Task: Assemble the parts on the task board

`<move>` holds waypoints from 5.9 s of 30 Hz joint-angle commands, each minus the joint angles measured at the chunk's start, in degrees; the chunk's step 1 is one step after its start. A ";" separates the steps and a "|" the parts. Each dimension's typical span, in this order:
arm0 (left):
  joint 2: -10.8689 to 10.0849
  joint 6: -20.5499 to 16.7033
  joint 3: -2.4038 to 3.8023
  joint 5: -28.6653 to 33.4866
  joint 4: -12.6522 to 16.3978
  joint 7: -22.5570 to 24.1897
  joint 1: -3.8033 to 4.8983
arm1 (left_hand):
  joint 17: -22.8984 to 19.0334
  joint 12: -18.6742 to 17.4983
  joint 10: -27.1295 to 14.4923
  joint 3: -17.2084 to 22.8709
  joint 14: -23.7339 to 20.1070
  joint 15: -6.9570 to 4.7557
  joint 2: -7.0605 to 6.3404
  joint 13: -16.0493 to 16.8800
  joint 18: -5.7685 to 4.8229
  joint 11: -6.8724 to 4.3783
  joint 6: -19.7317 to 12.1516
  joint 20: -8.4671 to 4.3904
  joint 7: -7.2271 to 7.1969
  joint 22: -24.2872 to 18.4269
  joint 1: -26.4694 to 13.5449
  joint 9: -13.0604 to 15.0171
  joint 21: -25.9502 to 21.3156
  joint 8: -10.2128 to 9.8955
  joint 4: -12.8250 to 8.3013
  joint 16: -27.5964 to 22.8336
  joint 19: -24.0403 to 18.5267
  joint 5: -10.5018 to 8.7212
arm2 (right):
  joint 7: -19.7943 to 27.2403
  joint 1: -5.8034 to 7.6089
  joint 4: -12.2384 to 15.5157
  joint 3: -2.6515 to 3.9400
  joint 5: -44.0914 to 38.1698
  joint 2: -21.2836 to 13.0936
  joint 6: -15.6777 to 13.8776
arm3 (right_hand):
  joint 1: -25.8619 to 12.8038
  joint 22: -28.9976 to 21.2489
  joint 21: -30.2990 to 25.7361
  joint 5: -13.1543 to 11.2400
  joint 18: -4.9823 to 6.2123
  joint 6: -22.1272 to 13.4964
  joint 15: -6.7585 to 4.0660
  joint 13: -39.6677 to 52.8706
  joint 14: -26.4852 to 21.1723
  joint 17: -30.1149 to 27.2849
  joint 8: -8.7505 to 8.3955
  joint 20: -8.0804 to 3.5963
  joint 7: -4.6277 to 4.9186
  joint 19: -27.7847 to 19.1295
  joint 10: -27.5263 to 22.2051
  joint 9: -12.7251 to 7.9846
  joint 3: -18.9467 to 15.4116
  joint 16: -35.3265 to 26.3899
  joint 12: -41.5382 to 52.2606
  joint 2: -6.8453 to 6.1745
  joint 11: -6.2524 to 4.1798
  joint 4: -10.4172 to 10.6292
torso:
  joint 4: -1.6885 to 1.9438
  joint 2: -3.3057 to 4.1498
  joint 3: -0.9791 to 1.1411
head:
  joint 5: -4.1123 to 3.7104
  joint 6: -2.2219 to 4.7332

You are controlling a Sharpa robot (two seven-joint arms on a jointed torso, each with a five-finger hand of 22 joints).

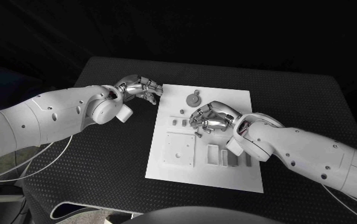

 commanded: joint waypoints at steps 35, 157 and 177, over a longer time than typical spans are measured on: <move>0.02 -0.78 0.02 -2.29 0.24 0.99 0.03 | 0.07 -0.13 -0.50 -0.07 0.14 0.23 0.17 -0.06 1.19 0.03 0.15 0.19 0.42 -0.07 0.37 -0.08 -0.04 0.10 -0.29 0.09 -0.10 -0.19 | -5.28 3.44 5.66 -2.72 -61.75 -1.72 5.50 | 9.66 0.76 -1.62 0.00 0.84 -2.39 3.14 -8.89 -3.34 -2.09 -5.79 1.78 0.89 -3.40 -1.36 -8.55 -0.05 -0.61 -10.35 -10.98 2.87 -0.22 | 0.03 0.07 0.02 | -0.39 0.09; 0.20 -0.77 0.02 -2.39 -0.23 0.59 0.03 | 0.11 -0.16 -0.67 -0.08 0.17 0.27 0.26 -0.15 1.23 0.07 0.11 0.23 0.57 -0.06 0.41 -0.14 -0.03 0.22 -0.19 0.13 -0.04 -0.19 | -9.41 3.45 2.54 -8.23 -59.37 0.76 7.62 | 4.98 0.68 -2.09 -0.01 0.84 -0.49 1.56 -9.23 -2.39 -4.09 -3.92 1.57 1.69 -1.68 3.56 -10.66 -1.02 0.05 -8.91 -10.53 1.23 1.20 | 0.02 0.03 0.00 | -0.84 -1.15; 0.25 -0.74 0.02 -2.41 -0.26 0.56 0.03 | 0.11 -0.16 -0.71 -0.08 0.17 0.28 0.26 -0.17 1.24 0.09 0.10 0.24 0.55 -0.06 0.43 -0.15 -0.04 0.23 -0.19 0.13 -0.05 -0.19 | -10.91 3.43 1.44 -8.23 -59.90 2.26 7.86 | 2.98 0.80 -2.19 -0.01 0.84 0.41 0.95 -7.96 -1.95 -4.53 -2.88 0.95 1.15 -1.12 4.60 -10.68 0.07 0.21 -7.96 -8.95 0.59 2.79 | 0.04 0.05 0.03 | -1.50 -1.30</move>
